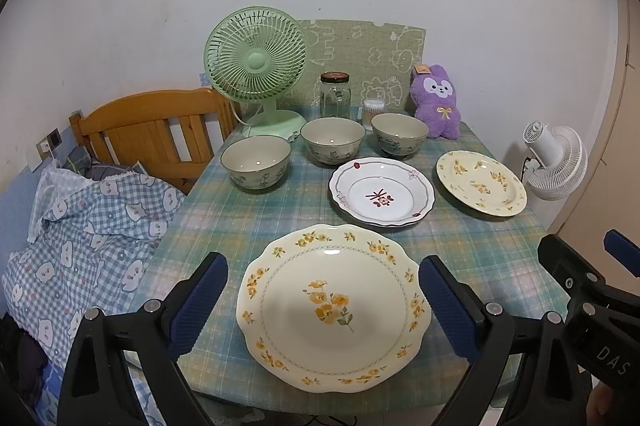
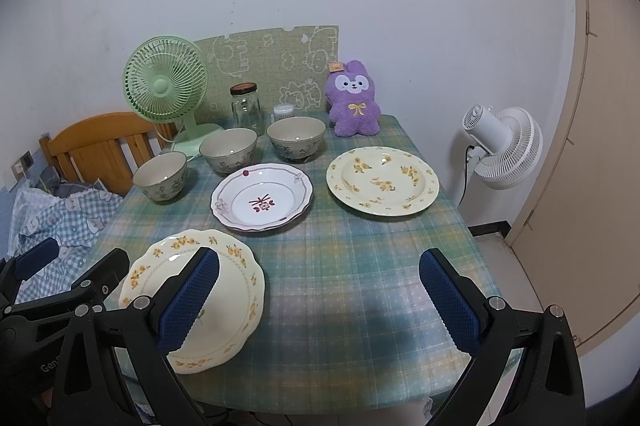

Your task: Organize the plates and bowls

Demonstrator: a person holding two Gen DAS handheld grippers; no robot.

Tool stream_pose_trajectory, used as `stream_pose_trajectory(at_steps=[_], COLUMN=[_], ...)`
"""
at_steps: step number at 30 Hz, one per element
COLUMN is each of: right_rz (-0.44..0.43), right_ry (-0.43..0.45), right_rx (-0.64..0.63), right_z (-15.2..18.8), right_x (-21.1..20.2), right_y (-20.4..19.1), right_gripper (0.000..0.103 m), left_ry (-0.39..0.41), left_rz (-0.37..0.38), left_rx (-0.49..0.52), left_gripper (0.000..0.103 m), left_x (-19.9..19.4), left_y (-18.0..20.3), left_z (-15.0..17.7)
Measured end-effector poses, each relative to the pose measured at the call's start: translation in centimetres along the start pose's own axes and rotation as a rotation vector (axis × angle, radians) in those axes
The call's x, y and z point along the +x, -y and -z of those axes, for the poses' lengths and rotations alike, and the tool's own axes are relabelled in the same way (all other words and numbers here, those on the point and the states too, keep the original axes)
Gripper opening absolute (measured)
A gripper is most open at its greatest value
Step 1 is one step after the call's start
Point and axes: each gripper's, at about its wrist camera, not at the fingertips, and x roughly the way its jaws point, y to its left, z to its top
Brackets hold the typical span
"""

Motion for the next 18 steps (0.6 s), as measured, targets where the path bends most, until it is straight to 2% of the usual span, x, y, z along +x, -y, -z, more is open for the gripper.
stream_pose_trajectory(at_steps=[18], right_rz=[0.002], right_ry=[0.002], right_rx=[0.001], right_z=[-0.05], right_x=[0.04], right_y=[0.19], right_gripper=[0.101], left_ry=[0.001], left_rz=[-0.001], left_rx=[0.001], left_gripper=[0.096], left_x=[0.03], left_y=[0.11], left_z=[-0.06])
